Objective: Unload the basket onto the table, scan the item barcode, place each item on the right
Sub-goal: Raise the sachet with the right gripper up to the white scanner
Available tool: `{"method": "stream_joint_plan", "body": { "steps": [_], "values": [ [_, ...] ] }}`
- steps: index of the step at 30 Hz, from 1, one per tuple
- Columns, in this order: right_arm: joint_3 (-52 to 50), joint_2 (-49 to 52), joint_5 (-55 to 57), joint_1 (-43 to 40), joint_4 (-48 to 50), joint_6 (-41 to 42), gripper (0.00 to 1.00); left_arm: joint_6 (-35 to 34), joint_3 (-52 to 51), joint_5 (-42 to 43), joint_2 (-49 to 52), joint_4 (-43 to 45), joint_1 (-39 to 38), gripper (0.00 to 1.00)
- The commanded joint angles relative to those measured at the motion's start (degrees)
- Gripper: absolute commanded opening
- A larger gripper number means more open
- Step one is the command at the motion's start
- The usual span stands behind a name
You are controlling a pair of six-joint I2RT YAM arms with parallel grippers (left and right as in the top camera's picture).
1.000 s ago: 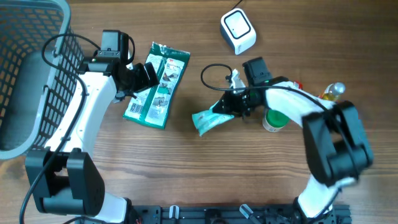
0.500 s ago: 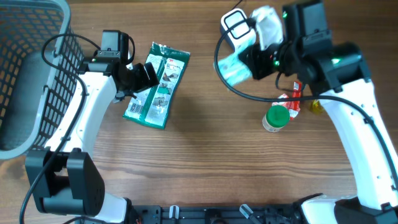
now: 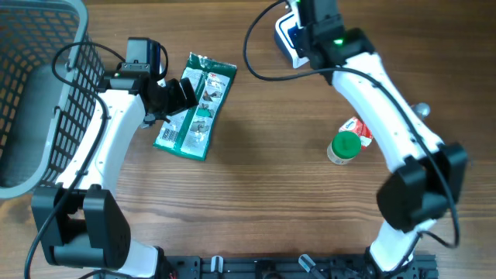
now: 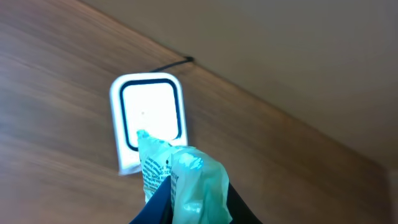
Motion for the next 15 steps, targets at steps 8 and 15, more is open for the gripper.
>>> {"method": "stream_joint_plan", "body": {
  "steps": [8, 15],
  "values": [
    [0.57, 11.28, 11.26, 1.42, 16.22, -13.57, 0.04, 0.28, -0.22, -0.76, 0.44, 0.13, 0.09, 1.00],
    [0.37, 12.98, 5.05, 2.40, 16.85, -8.04, 0.04, 0.28, -0.22, -0.76, 0.44, 0.13, 0.09, 1.00]
  ]
}}
